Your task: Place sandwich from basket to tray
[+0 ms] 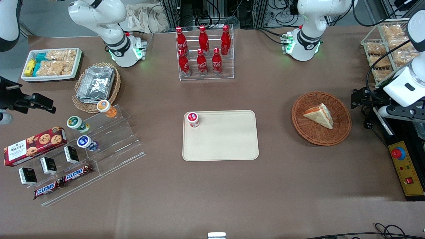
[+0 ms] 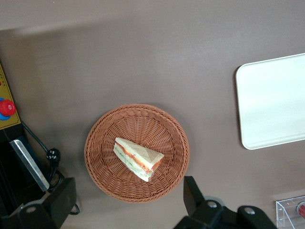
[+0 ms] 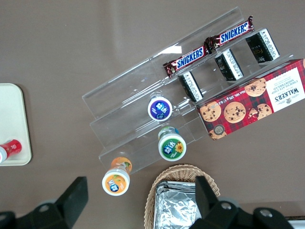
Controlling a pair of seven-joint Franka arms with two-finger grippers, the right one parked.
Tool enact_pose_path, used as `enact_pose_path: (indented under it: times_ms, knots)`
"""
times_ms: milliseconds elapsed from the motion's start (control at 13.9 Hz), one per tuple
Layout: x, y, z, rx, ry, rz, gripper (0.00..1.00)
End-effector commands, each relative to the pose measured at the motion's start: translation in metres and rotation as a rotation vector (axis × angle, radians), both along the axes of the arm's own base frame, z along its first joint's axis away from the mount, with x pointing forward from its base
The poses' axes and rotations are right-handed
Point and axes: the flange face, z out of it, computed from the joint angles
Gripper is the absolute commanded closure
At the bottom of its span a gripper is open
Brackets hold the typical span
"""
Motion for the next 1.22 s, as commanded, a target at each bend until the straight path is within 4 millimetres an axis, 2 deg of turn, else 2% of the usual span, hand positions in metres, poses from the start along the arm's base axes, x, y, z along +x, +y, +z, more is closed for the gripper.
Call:
enact_pose_path:
  times_ms: [0,359,1150]
  knots:
    - [0.0025,-0.0026,0.0049,0.003,0.002,0.001,0.0]
    - [0.0018,-0.01,0.0053,-0.002,0.005,-0.006,0.0]
    - [-0.0067,-0.0018,-0.0041,0.005,0.048,0.009,0.0]
